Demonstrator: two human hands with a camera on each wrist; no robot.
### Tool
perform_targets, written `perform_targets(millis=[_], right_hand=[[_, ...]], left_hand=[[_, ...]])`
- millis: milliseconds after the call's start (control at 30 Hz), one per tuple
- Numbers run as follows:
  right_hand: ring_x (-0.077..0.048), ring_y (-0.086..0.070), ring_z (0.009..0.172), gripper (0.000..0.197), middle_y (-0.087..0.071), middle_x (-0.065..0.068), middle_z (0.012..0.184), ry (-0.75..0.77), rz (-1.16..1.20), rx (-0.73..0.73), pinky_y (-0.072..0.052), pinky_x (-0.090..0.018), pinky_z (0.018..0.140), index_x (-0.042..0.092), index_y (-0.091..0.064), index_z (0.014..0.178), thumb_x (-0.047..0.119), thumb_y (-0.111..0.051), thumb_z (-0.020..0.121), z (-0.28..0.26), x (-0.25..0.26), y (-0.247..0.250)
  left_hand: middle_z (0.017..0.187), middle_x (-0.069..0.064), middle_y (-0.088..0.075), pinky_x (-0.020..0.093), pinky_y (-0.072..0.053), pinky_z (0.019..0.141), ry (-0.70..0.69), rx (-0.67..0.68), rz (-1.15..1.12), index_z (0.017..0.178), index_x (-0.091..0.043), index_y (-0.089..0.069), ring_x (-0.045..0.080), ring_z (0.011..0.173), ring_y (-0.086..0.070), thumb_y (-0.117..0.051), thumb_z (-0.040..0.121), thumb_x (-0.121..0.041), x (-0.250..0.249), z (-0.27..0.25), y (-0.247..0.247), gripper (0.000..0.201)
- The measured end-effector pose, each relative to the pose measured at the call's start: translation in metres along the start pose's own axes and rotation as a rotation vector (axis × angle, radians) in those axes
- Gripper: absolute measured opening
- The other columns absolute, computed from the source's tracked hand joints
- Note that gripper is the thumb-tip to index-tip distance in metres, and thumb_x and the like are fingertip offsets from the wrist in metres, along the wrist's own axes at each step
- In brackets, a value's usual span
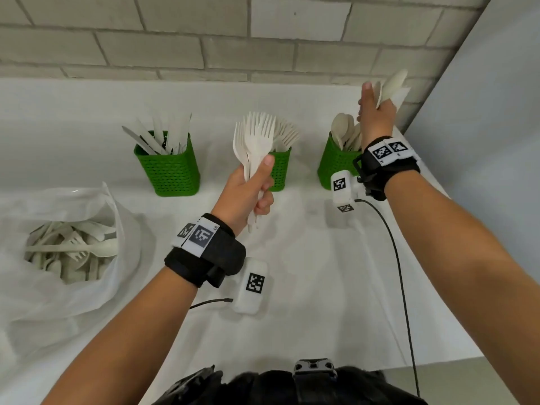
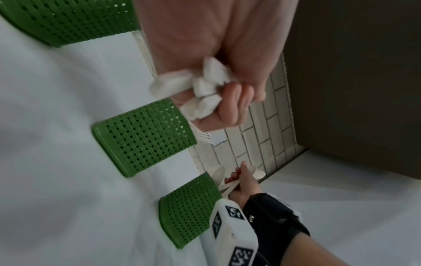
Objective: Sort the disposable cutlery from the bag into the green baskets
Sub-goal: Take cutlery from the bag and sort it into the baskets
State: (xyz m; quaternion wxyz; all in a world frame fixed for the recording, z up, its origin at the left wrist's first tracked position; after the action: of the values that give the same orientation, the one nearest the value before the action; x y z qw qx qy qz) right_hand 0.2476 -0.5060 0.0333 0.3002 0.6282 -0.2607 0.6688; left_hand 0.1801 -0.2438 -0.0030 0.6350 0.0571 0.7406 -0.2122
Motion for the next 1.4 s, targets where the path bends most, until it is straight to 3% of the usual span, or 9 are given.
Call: perform_targets(millis=[200, 300, 400, 533, 767, 967, 1100, 1267, 1400], right_hand=[[-0.013, -0.058, 0.077, 0.057, -0.050, 0.009, 0.082, 0.166, -0.027, -0.028, -0.053, -0.027, 0.083, 0.029, -0.030, 0.130, 0.011, -0.061, 0.085, 0.009, -0.002, 0.006], [-0.012, -0.054, 0.075, 0.038, -0.056, 0.000, 0.078, 0.298, -0.174, 0.008, -0.051, -0.025, 0.087, 0.031, -0.046, 0.118, 0.007, -0.052, 0.088, 0.012, -0.002, 0.004], [-0.013, -0.049, 0.088, 0.019, -0.062, -0.013, 0.106, 0.356, -0.400, 0.084, -0.025, 0.008, 0.082, 0.013, -0.062, 0.107, 0.012, -0.050, 0.093, 0.013, -0.007, -0.001], [-0.008, -0.050, 0.070, 0.025, -0.057, 0.000, 0.091, 0.375, -0.142, 0.064, -0.048, -0.014, 0.071, 0.031, -0.046, 0.121, 0.026, -0.048, 0.096, 0.005, 0.004, -0.002], [-0.010, -0.051, 0.051, 0.027, -0.055, 0.000, 0.064, 0.259, 0.035, -0.041, -0.047, -0.024, 0.055, 0.021, -0.043, 0.073, 0.030, -0.062, 0.089, 0.007, 0.023, 0.005], [-0.025, -0.047, 0.113, 0.028, -0.059, -0.010, 0.111, 0.364, -0.665, 0.126, -0.031, -0.023, 0.090, 0.016, -0.061, 0.092, 0.043, -0.062, 0.085, 0.002, -0.010, 0.001], [-0.019, -0.038, 0.126, 0.063, -0.051, -0.003, 0.129, 0.568, -0.560, 0.073, -0.021, -0.015, 0.095, 0.020, -0.056, 0.120, 0.063, -0.059, 0.074, -0.023, 0.021, 0.003], [-0.017, -0.049, 0.123, 0.095, -0.045, -0.007, 0.134, 0.443, -0.166, 0.784, -0.046, -0.030, 0.098, 0.036, -0.020, 0.135, 0.068, -0.069, 0.060, -0.114, 0.054, -0.043], [-0.028, -0.058, 0.114, 0.112, -0.053, -0.018, 0.120, 0.340, -0.099, 1.097, -0.047, -0.039, 0.099, 0.033, -0.012, 0.136, 0.021, -0.089, 0.056, -0.166, 0.042, -0.074]], left_hand=[[0.061, -0.005, -0.035, 0.019, -0.026, 0.042, 0.001, -0.019, 0.027, 0.095, -0.013, -0.045, 0.007, 0.041, -0.035, -0.046, 0.095, -0.035, 0.003, 0.002, -0.005, 0.022], [0.061, -0.004, -0.037, 0.019, -0.030, 0.041, -0.038, -0.038, 0.101, 0.093, -0.012, -0.044, 0.007, 0.041, -0.037, -0.048, 0.095, -0.035, 0.002, 0.004, -0.005, 0.023], [0.061, -0.004, -0.038, 0.018, -0.033, 0.041, -0.113, -0.061, 0.212, 0.083, -0.020, -0.045, 0.006, 0.041, -0.039, -0.049, 0.094, -0.032, -0.001, 0.004, -0.006, 0.017], [0.059, -0.004, -0.039, 0.018, -0.034, 0.040, -0.177, -0.106, 0.243, 0.077, -0.018, -0.043, 0.007, 0.040, -0.040, -0.049, 0.095, -0.030, -0.002, 0.006, -0.001, 0.022], [0.059, -0.005, -0.040, 0.019, -0.035, 0.040, -0.180, -0.120, 0.223, 0.081, -0.017, -0.045, 0.008, 0.041, -0.041, -0.048, 0.095, -0.033, 0.002, 0.008, 0.002, 0.022], [0.059, -0.003, -0.036, 0.018, -0.031, 0.040, -0.161, -0.120, 0.201, 0.077, -0.017, -0.044, 0.007, 0.042, -0.036, -0.054, 0.093, -0.028, 0.001, 0.007, -0.001, 0.021], [0.052, -0.007, -0.045, 0.021, -0.032, 0.040, -0.203, -0.180, 0.245, 0.091, -0.010, -0.056, 0.009, 0.042, -0.039, -0.061, 0.089, -0.022, 0.001, 0.007, 0.001, 0.013], [0.099, 0.003, -0.061, 0.020, -0.039, 0.068, -0.415, -0.293, 0.515, 0.122, 0.001, -0.049, 0.015, 0.087, -0.056, -0.060, 0.090, -0.016, -0.010, 0.000, 0.001, 0.037], [0.100, -0.003, -0.051, 0.019, -0.041, 0.073, -0.462, -0.265, 0.638, 0.129, 0.000, -0.037, 0.017, 0.090, -0.056, -0.050, 0.088, 0.005, -0.016, -0.006, -0.002, 0.043]])
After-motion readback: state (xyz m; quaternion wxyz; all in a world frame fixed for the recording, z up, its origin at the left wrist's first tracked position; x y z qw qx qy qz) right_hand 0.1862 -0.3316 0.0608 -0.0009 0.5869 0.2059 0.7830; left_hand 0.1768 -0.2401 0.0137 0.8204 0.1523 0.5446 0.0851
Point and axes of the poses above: each hand's wrist, its own z-axis towards the middle knuckle, its own y-axis out of the back of the hand, x = y × z, the point moved 5 cm from there along z, towards the middle knuckle
